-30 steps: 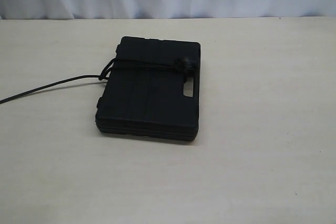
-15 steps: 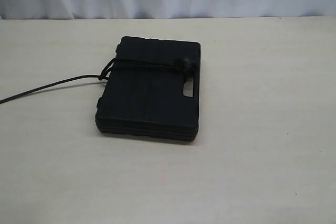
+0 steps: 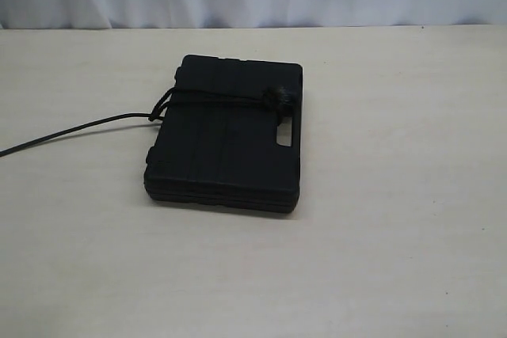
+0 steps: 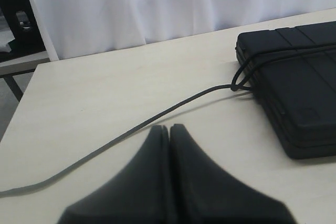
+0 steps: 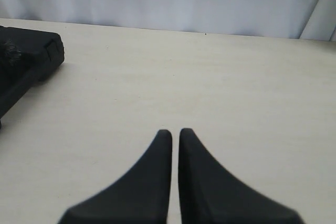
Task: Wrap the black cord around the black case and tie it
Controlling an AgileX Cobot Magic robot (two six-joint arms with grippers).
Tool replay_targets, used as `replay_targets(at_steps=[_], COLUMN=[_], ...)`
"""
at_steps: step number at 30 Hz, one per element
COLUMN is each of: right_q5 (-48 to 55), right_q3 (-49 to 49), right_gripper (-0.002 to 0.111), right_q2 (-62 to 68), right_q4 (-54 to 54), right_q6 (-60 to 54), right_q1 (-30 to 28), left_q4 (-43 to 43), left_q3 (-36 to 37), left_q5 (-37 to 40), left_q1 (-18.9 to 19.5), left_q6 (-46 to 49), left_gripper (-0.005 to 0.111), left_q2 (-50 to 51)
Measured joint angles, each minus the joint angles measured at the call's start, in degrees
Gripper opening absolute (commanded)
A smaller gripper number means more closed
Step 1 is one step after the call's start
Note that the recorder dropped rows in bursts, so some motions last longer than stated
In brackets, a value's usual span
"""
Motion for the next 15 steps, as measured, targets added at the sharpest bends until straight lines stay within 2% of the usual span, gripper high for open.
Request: replay_targets(at_steps=[15], right_q5=[0.0], right_q3=[0.0], right_gripper=[0.004], right_q2=[0.0], right_q4=[0.0], right_q6=[0.0], right_q1=[0.0], left_q4=[0.4], left_q3=[0.0], left_q5=[0.0], left_q1=[0.0], left_q6=[0.0], left_gripper=[0.0], left_q2=[0.0])
